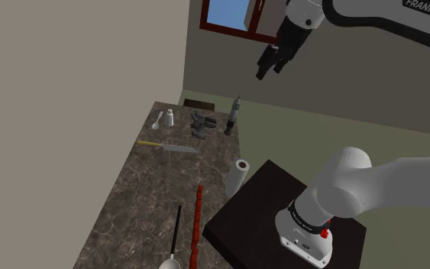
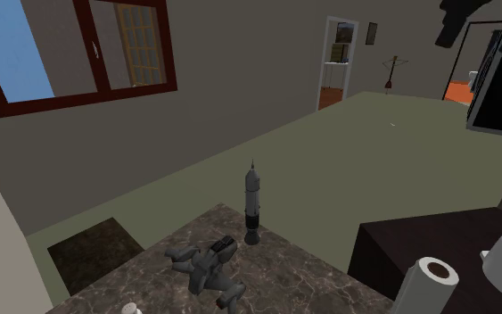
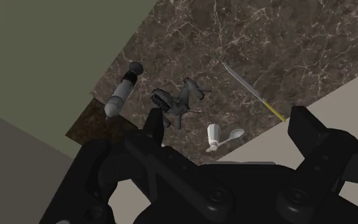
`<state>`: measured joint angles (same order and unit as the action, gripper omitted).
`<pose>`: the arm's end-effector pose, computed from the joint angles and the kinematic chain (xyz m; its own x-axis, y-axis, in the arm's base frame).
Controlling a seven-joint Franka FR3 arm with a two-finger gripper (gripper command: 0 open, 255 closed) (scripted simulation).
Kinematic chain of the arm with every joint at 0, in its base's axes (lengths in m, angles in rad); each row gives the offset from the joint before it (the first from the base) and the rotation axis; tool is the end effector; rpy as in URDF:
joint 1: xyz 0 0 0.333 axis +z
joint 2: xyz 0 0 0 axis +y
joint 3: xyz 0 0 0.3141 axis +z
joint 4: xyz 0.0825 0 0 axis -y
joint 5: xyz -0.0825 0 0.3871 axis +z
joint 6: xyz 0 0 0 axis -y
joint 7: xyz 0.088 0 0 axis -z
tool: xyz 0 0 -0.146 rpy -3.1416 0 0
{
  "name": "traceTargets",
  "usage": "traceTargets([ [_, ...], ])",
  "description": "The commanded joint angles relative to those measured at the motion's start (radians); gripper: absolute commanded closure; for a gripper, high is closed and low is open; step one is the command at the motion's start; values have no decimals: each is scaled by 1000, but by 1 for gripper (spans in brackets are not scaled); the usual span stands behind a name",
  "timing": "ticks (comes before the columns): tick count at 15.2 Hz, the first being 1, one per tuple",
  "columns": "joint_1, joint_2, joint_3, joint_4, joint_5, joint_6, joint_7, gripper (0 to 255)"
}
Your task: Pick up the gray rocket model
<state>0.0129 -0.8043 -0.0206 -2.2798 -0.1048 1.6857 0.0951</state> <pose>0.3249 -0.0186 0.6053 0.9726 -0.0871 0.2156 -0.1042 -0.9922 0.0692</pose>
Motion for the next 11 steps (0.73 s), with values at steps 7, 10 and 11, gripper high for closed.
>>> traceTargets([
  [7, -21, -190, -128, -318, -55, 297, -106, 0],
  [10, -43, -250, -212, -453, -93, 455, -169, 0],
  [11, -51, -262, -243, -493, -106, 511, -193, 0],
])
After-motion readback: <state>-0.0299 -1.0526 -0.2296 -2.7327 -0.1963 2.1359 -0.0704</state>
